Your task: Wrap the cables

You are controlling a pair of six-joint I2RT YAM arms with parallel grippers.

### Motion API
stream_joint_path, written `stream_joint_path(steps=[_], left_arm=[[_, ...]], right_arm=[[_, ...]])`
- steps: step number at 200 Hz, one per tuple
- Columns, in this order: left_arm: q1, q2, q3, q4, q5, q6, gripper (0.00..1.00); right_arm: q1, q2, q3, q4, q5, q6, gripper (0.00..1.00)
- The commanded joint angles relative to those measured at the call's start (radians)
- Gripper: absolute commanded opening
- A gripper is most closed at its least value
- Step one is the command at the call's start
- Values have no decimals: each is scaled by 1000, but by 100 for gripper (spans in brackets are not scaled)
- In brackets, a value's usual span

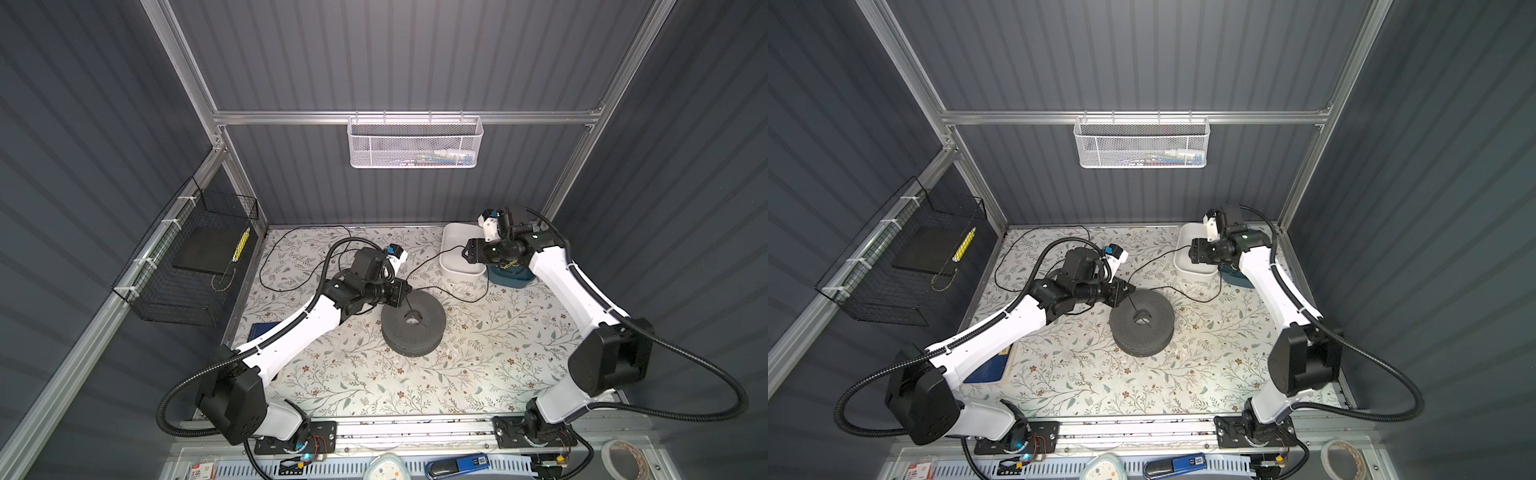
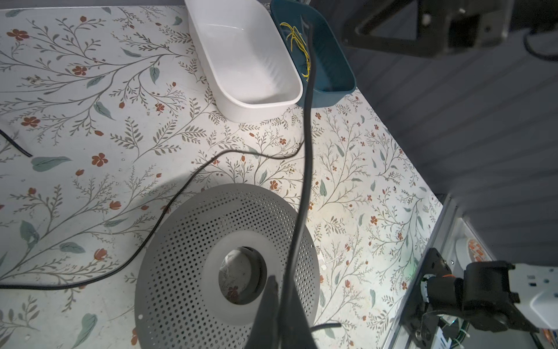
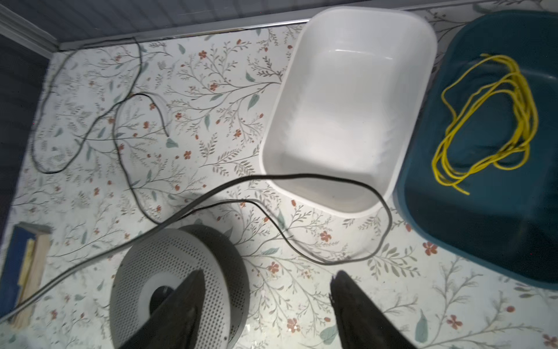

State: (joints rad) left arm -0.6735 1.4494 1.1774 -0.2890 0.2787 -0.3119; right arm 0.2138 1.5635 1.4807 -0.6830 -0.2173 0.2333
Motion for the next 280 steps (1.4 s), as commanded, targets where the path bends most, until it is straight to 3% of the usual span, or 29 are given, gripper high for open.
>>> stream_joint_path(steps=[1, 22, 42, 65, 80, 116, 140, 153, 170, 184, 189, 199, 206, 217, 239, 258, 280], left_arm=[[-3, 33, 63, 0, 13, -76, 0], [-3, 57, 76, 8, 4, -85, 0], [-10, 59, 57, 59, 16, -85, 0], [-23, 51, 32, 84, -1, -63, 0], [-30, 42, 14, 96, -6, -48, 0], [-55, 45, -4, 86, -14, -12, 0], [-67, 41, -14, 73, -7, 2, 0], [-68, 39, -23, 79, 5, 9, 0], [-69, 38, -26, 80, 7, 10, 0], [-69, 36, -28, 78, -2, 19, 0], [-69, 33, -30, 79, -4, 21, 0], [-68, 25, -37, 86, -3, 35, 0], [-70, 9, -62, 120, 10, 40, 11], [-73, -43, -148, 237, 43, 44, 52], [-74, -189, -405, 528, 11, 39, 77], [-74, -286, -582, 761, -49, 19, 81], [-75, -329, -691, 903, -82, 16, 81]], right_arm=[[-14, -106, -73, 93, -128, 107, 69], [-13, -221, -168, 189, -257, 230, 69], [33, -314, -370, 501, -380, 513, 69], [144, -335, -565, 883, -383, 778, 71], [187, -292, -597, 1014, -383, 902, 71], [233, -132, -587, 1265, -437, 1043, 65], [246, -116, -599, 1269, -411, 1037, 62], [255, -108, -601, 1255, -404, 1038, 52], [262, -100, -612, 1274, -407, 1051, 23], [263, -113, -624, 1284, -401, 1055, 5], [262, -118, -628, 1284, -398, 1055, 0], [262, -132, -635, 1282, -392, 1049, 0], [261, -141, -641, 1287, -388, 1051, 0], [262, -154, -653, 1313, -381, 1066, 0], [262, -179, -661, 1329, -359, 1092, 0], [261, -196, -665, 1352, -342, 1128, 0], [262, -211, -671, 1379, -323, 1173, 0]])
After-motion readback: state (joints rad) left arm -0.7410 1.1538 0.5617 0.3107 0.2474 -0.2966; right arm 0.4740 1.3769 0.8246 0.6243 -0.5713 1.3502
